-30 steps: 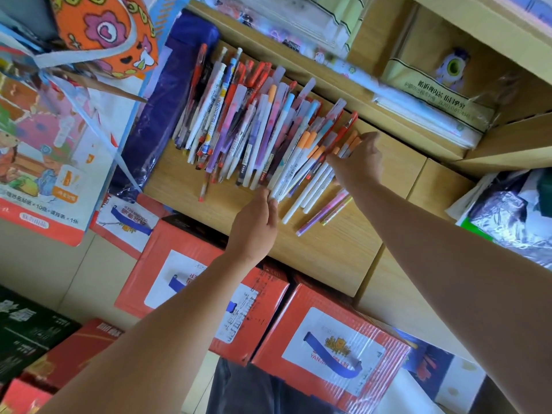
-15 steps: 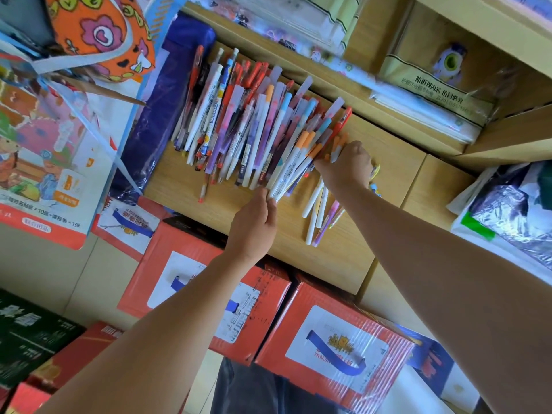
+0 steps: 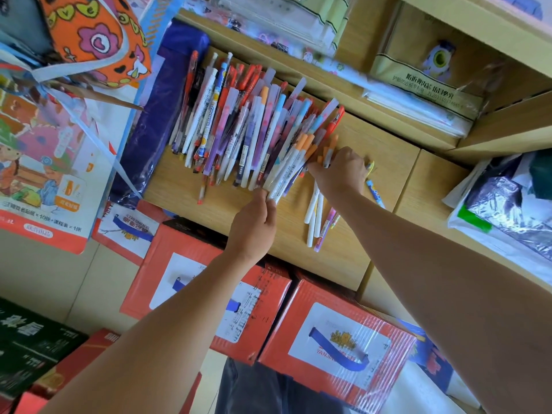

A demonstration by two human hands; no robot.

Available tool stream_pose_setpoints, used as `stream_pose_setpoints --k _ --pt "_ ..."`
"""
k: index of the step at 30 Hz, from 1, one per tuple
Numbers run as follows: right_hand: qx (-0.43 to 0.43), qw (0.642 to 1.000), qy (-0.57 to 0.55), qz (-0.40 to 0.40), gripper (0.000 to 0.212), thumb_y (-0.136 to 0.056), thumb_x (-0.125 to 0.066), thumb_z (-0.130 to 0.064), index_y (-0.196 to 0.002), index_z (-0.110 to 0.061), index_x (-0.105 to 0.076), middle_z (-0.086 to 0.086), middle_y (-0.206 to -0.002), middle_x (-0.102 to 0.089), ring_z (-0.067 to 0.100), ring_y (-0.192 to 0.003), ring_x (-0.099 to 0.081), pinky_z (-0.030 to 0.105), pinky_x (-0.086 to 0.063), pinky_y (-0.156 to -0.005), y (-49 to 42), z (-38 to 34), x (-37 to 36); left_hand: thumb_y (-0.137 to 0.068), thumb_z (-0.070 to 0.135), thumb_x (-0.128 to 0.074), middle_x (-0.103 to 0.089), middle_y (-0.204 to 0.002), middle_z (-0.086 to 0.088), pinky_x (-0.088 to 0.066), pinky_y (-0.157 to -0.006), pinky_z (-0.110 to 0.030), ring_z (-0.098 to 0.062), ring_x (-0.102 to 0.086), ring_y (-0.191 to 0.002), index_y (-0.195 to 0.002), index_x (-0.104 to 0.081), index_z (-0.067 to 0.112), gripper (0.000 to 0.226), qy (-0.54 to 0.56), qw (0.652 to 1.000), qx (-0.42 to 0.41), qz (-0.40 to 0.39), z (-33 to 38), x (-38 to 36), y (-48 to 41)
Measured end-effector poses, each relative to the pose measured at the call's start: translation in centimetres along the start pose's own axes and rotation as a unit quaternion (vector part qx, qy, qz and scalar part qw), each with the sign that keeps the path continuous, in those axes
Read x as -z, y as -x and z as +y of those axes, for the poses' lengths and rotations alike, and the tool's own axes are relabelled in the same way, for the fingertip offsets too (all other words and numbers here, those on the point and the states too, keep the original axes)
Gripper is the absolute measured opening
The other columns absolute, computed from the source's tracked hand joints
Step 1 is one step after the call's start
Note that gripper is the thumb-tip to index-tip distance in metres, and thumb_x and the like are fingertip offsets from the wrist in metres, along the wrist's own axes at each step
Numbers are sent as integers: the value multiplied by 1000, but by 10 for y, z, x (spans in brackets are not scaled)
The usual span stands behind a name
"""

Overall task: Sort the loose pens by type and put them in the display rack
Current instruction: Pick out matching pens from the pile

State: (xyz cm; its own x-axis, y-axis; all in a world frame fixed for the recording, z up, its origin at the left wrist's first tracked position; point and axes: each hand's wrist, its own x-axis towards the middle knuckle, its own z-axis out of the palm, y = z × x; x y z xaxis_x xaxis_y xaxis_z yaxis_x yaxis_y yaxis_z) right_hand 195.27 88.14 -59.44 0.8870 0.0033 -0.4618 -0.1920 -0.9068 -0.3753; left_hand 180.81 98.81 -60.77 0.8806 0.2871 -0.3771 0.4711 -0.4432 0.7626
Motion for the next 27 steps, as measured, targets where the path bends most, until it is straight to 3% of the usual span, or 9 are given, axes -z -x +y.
stream_pose_setpoints --k 4,8,14,17,19,23,25,27 --pt "18 1000 -2 14 37 -83 -67 -30 -104 -3 -52 5 -90 -47 21 -85 -42 28 -29 -71 4 3 -2 -101 16 -33 -50 -67 -4 -46 -53 -40 -20 -48 -55 -99 -46 0 21 -7 1000 1 -1 0 0 0" --pt "32 998 -1 45 29 -88 -60 -22 -106 -2 -54 14 -100 -62 30 -92 -56 28 -27 -68 2 8 -9 -102 15 -33 -49 -66 -2 -40 -50 -32 -16 -46 -52 -98 -47 2 19 -24 1000 -7 1 0 -1 1" --pt "56 997 -24 38 26 -95 -55 -18 -113 0 -51 18 -108 -59 31 -97 -57 33 -39 -73 3 20 -17 -102 15 -33 -49 -66 -4 -44 -52 -38 -21 -49 -54 -102 -47 1 19 -15 1000 -11 -1 -2 -2 1" --pt "49 997 -51 22 26 -97 -50 -16 -114 2 -51 19 -109 -60 33 -97 -57 30 -37 -70 3 20 -15 -101 14 -35 -45 -63 3 -35 -48 -25 -14 -44 -50 -97 -45 4 15 -18 1000 -13 -1 2 -2 3" --pt "40 996 -79 7 25 -98 -47 -15 -113 3 -51 20 -106 -60 32 -93 -56 29 -34 -66 2 19 -9 -101 12 -35 -40 -61 6 -28 -46 -15 -7 -38 -48 -91 -41 9 13 -6 1000 -1 -3 7 -1 5" --pt "24 989 -139 -35 22 -99 -43 -17 -108 1 -54 12 -86 -53 21 -65 -49 24 -37 -55 3 25 9 -102 16 -36 -40 -61 4 -31 -53 -24 -10 -37 -51 -82 -39 10 21 44 999 30 -11 20 1 7" --pt "11 979 -196 -61 25 -99 -45 -21 -110 -2 -57 9 -82 -55 19 -65 -51 30 -43 -59 5 32 19 -102 30 -39 -50 -70 3 -39 -59 -33 -13 -46 -59 -91 -46 8 26 47 997 45 -38 34 3 8" --pt "-1 967 -241 -85 22 -99 -46 -21 -108 -6 -59 4 -78 -54 17 -67 -51 31 -44 -62 11 38 32 -96 47 -47 -58 -86 5 -45 -66 -28 -10 -54 -72 -106 -50 10 38 34 994 62 -78 51 3 8"
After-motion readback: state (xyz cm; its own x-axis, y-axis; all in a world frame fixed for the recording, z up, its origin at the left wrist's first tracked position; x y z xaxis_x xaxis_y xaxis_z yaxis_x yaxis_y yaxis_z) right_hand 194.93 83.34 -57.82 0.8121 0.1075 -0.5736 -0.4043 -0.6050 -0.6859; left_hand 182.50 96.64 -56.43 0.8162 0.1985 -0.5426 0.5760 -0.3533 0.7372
